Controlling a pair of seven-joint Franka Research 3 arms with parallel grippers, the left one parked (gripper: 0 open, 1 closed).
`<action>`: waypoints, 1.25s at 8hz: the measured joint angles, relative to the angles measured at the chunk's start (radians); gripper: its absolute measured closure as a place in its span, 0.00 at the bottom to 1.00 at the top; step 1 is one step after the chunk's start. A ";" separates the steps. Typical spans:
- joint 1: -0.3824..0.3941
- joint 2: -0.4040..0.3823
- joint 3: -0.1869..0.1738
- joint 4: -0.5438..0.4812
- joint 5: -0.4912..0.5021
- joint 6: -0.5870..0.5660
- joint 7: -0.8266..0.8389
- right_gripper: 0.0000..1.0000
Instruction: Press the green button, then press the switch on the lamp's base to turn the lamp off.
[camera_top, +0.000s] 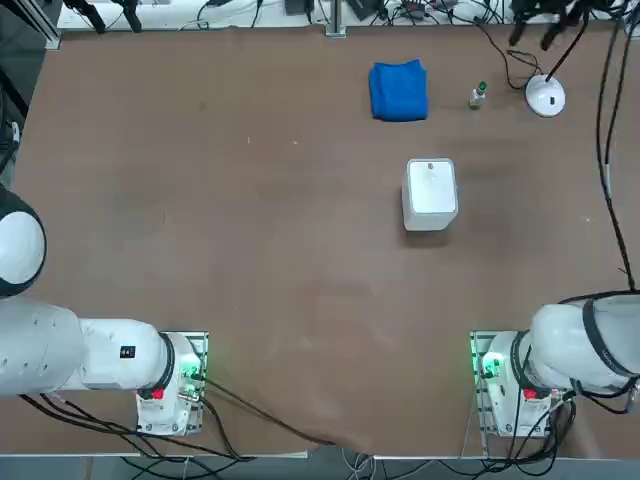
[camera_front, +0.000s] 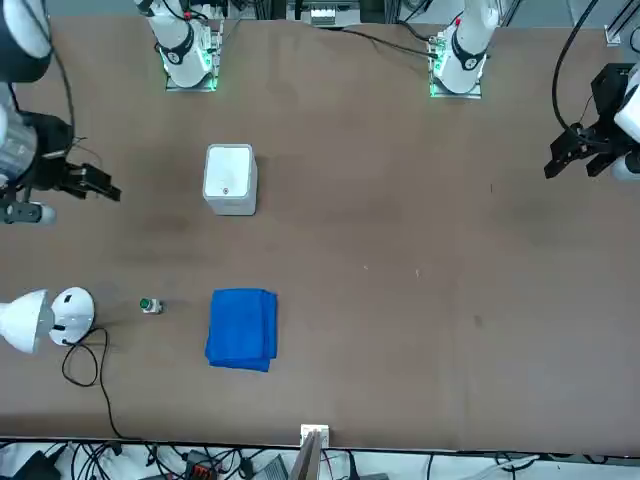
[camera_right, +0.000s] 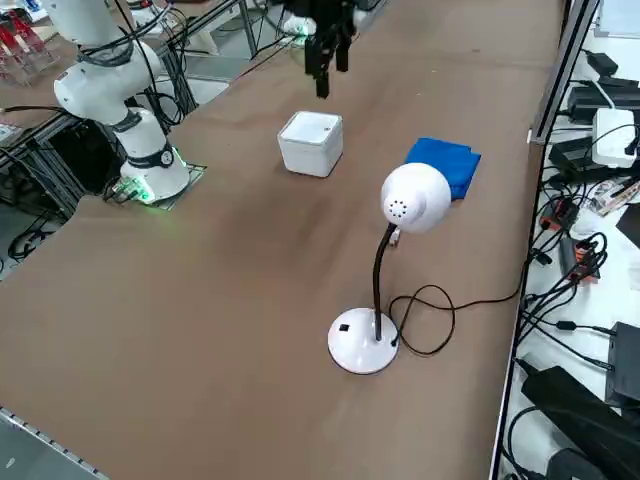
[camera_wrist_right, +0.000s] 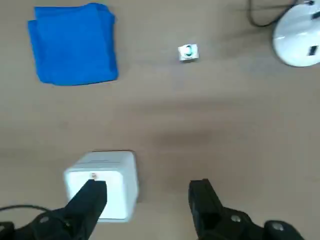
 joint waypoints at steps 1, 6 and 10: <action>0.062 0.012 0.003 0.000 -0.009 -0.004 0.065 0.00; 0.148 0.069 -0.009 0.036 -0.106 -0.006 0.083 0.00; 0.126 0.039 -0.060 0.092 -0.107 -0.042 -0.057 0.00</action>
